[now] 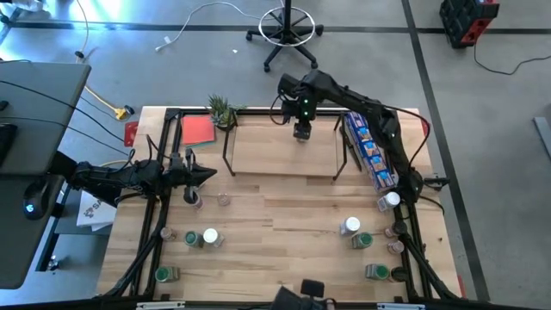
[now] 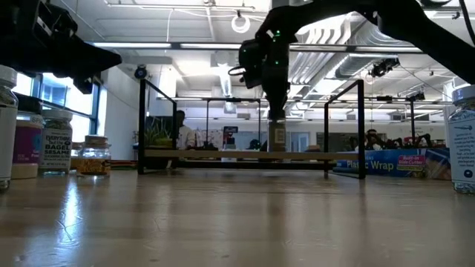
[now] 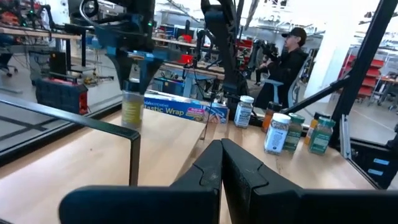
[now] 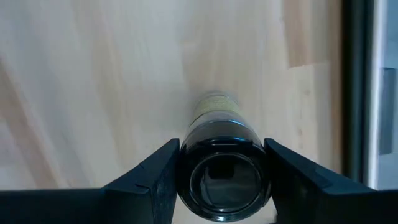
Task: Shelf spices
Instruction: Put the black seasoning bottle on the shelf, then put the black seasoning bottle on the shelf aligned with the other black seasoning bottles
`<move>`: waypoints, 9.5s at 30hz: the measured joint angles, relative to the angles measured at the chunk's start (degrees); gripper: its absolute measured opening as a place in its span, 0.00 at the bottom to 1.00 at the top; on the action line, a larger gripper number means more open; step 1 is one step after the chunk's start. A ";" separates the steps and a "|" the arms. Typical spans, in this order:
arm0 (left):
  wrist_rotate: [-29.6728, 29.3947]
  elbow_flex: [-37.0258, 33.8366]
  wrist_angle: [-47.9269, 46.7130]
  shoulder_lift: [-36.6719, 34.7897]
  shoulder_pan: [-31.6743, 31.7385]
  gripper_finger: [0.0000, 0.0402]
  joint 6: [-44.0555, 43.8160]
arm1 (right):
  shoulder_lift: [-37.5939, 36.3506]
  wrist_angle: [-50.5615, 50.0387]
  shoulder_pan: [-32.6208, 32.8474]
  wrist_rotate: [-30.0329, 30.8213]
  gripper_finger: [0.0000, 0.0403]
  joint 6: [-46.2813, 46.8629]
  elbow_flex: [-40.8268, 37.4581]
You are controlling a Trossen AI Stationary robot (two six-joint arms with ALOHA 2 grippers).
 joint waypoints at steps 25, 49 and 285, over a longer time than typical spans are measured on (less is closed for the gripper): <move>0.02 -0.02 -0.05 0.01 0.00 0.00 -1.52 | -0.03 -1.98 -1.97 1.43 0.54 -0.35 2.04; 0.09 0.00 -0.40 0.02 -0.02 0.00 -2.48 | -0.93 -1.80 -2.21 -2.92 0.57 1.17 -0.79; -0.02 0.02 -0.20 0.03 -0.02 0.00 -5.93 | -7.44 -4.99 12.25 2.86 0.64 11.83 -8.67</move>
